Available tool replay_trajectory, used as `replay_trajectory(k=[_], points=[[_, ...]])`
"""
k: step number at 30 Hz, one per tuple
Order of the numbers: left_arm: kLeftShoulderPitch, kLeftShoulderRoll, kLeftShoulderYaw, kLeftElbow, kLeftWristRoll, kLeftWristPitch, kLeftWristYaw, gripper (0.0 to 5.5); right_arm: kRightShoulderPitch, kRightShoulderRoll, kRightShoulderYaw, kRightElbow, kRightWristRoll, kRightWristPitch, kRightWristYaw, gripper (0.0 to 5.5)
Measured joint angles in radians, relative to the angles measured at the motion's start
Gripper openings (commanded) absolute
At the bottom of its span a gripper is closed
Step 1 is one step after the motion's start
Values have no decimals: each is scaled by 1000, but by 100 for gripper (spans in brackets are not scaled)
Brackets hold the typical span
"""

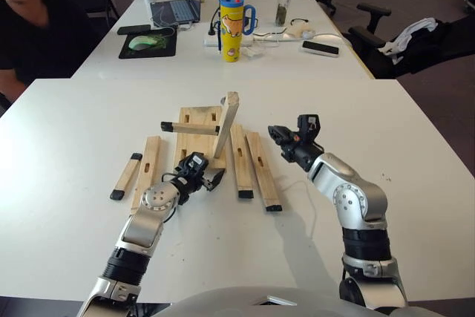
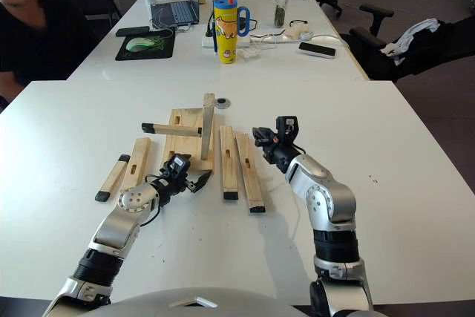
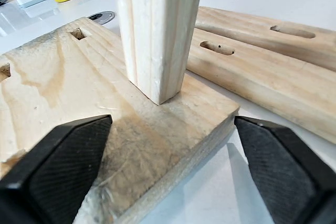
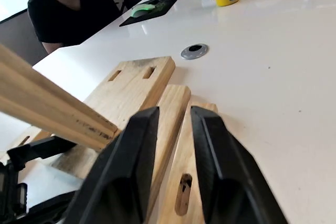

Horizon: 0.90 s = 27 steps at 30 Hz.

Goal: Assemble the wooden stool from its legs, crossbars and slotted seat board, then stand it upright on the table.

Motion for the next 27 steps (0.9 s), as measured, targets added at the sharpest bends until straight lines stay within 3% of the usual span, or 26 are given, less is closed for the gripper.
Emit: replay_trajectory(k=[9,16,27], points=[[40,-17,27,-41,-42,-7,15,432,14,70,62,-81,3,200,-92,295],[57,-35,49,-65,-69,-21,24,432,5,112,137,-120,-38,289,-150,295],[39,-29,44,-52,-68,-44,5,432,-20,187,156,-64,-133,349,-215,295]])
